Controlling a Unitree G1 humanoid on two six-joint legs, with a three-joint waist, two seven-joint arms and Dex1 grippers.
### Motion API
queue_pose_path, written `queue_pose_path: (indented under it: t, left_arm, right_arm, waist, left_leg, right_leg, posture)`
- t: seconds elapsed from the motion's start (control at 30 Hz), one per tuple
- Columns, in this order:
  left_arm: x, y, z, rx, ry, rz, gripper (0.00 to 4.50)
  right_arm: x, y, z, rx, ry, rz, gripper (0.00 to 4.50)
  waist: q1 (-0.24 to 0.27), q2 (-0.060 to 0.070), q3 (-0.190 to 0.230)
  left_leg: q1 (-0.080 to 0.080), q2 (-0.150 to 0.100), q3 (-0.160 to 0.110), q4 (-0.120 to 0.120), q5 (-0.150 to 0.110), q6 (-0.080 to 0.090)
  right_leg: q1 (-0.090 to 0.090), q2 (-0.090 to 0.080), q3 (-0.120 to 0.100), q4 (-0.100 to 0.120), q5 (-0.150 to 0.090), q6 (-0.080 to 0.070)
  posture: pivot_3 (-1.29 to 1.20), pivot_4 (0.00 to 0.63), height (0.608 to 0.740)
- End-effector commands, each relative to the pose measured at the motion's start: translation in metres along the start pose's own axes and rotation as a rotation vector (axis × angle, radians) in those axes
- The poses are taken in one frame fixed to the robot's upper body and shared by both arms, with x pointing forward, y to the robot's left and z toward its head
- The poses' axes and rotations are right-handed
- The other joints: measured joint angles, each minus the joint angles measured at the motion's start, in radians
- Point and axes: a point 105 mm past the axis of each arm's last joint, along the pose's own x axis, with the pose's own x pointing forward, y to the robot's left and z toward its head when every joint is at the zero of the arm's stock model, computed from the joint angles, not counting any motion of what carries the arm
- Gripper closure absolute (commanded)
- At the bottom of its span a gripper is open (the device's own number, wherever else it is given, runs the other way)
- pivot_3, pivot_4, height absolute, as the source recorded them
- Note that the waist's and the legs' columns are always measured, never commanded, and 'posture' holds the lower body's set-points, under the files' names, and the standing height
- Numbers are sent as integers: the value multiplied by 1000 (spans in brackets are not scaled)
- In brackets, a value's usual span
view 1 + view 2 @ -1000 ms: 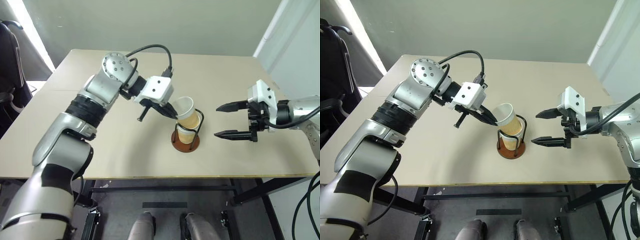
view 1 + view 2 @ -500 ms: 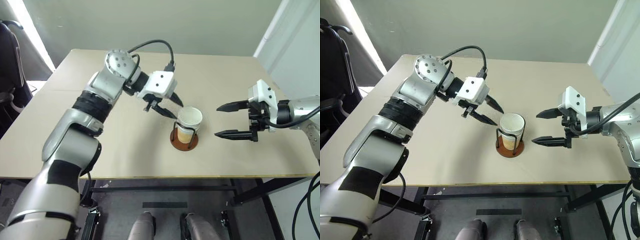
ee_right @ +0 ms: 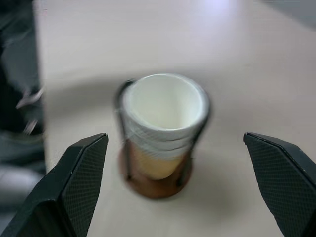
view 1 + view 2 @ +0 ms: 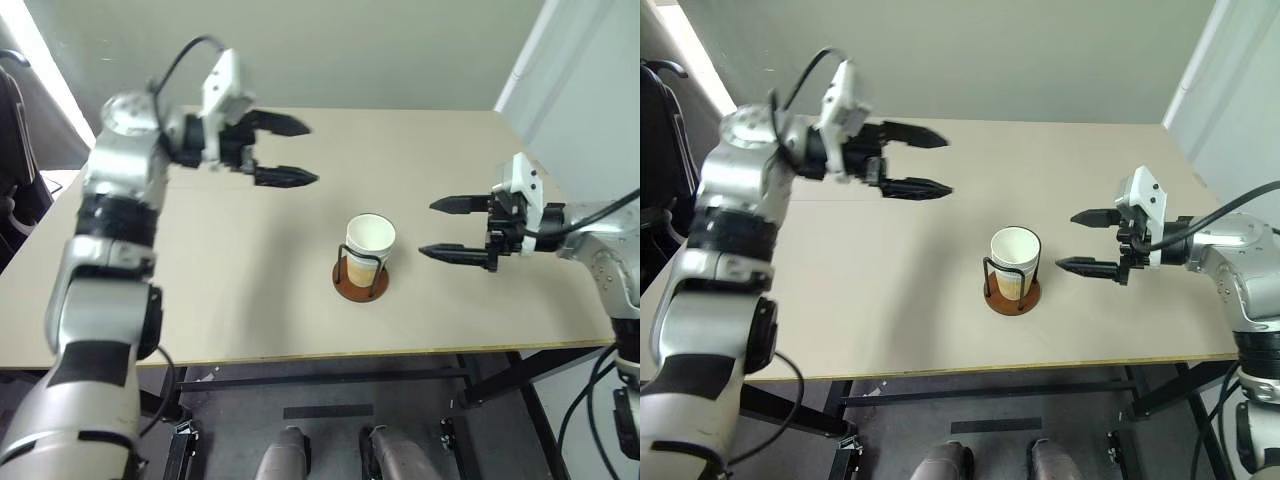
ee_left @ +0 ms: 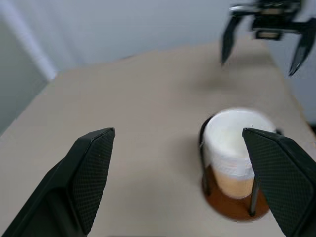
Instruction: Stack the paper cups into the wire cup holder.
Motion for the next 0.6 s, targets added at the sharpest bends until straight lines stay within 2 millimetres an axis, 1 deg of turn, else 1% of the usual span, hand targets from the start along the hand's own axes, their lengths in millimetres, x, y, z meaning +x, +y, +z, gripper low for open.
queue_pose_path:
  t: [0.03, 0.1, 0.2, 0.37, 0.53, 0.6]
  left_arm:
    - [-22, 7, -1, -25, -57, 164, 48]
    - [-32, 10, -10, -53, -63, 249, 48]
    - [-43, 15, -20, -72, -71, 355, 48]
    - [-58, 30, -30, -75, -101, 522, 48]
    - [-59, 33, -42, -103, -119, 566, 48]
    - [-60, 34, -48, -133, -119, 574, 48]
  right_arm:
    - [-3, -27, 6, -28, -65, -161, 0]
    - [0, -39, -3, -3, -68, -214, 0]
    - [1, -57, -15, 27, -75, -288, 0]
    - [6, -84, -29, 69, -115, -408, 0]
    - [10, -97, -47, 102, -104, -464, 0]
    - [10, -102, -51, 110, -112, -489, 0]
  waist:
    - [2, 0, 0]
    - [8, 0, 0]
    - [15, 0, 0]
    - [13, 0, 0]
    - [12, 0, 0]
    - [11, 0, 0]
  left_leg:
    - [0, 0, 0, 0, 1, 0]
    - [0, 0, 0, 1, 2, 1]
    - [0, 0, 0, 1, 3, 2]
    - [0, 0, 0, 0, 6, 3]
    - [0, 0, -1, -2, 8, 5]
    - [0, 0, -1, -2, 9, 5]
  right_leg:
    - [0, 0, 0, 0, 0, 0]
    - [0, 0, -1, 1, 1, -1]
    - [0, -1, -1, 0, 4, -2]
    - [0, -1, -1, -1, 7, -6]
    - [-2, -1, -1, 0, 10, -10]
    - [-2, -1, 0, 1, 10, -10]
  posture:
    - [0, 150, 740]
    - [0, 150, 740]
    - [0, 150, 740]
    - [0, 150, 740]
    - [0, 150, 740]
    - [0, 150, 740]
